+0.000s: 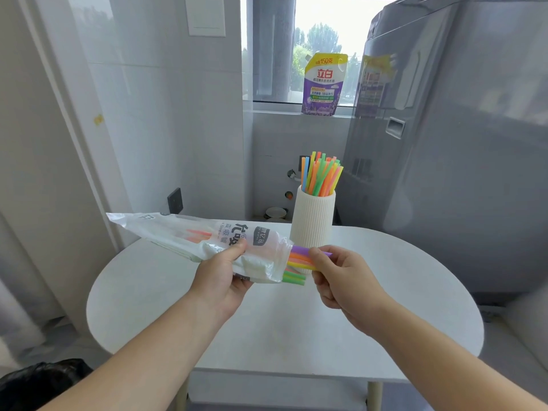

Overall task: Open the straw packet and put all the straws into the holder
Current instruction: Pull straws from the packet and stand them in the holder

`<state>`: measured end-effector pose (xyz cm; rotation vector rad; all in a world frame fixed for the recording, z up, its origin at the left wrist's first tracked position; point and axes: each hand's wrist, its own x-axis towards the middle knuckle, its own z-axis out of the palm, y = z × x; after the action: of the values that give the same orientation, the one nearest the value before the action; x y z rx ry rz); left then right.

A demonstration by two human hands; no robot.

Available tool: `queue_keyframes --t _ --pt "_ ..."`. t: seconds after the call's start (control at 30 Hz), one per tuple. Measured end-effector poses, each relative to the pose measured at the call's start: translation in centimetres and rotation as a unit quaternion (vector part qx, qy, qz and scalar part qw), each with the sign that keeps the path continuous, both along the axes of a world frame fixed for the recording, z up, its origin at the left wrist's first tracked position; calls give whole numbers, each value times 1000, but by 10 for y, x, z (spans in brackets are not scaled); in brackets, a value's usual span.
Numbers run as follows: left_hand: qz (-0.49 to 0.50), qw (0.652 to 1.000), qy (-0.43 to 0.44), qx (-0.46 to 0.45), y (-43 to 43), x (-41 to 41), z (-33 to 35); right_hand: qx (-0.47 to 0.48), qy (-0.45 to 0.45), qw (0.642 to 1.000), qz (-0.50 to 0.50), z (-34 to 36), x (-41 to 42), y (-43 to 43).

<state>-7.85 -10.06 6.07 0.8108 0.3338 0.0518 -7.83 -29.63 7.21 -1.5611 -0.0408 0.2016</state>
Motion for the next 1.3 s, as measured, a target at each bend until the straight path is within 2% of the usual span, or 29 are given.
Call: queue_keyframes --t 0.17,0.27,0.37,0.43,0.63,0.93,1.3 --pt "-2 1000 -7 6 2 0 0 19 9 1000 -16 5 8 -14" --pt "-2 1000 -8 1 -2 -1 0 101 45 993 -45 6 9 -15" --pt "6 1000 -9 -18 -8 0 0 214 93 969 -84 6 8 -7" --pt "4 1000 -11 -26 -10 -1 0 255 99 957 -93 6 6 0" --pt "-12 999 -13 -35 -13 -4 3 288 90 948 -103 3 9 12" --pt "-7 999 -3 -50 -16 -6 4 287 89 945 -127 3 13 18" --pt "-2 997 -5 -75 -13 -7 11 102 -55 977 -182 14 14 7"
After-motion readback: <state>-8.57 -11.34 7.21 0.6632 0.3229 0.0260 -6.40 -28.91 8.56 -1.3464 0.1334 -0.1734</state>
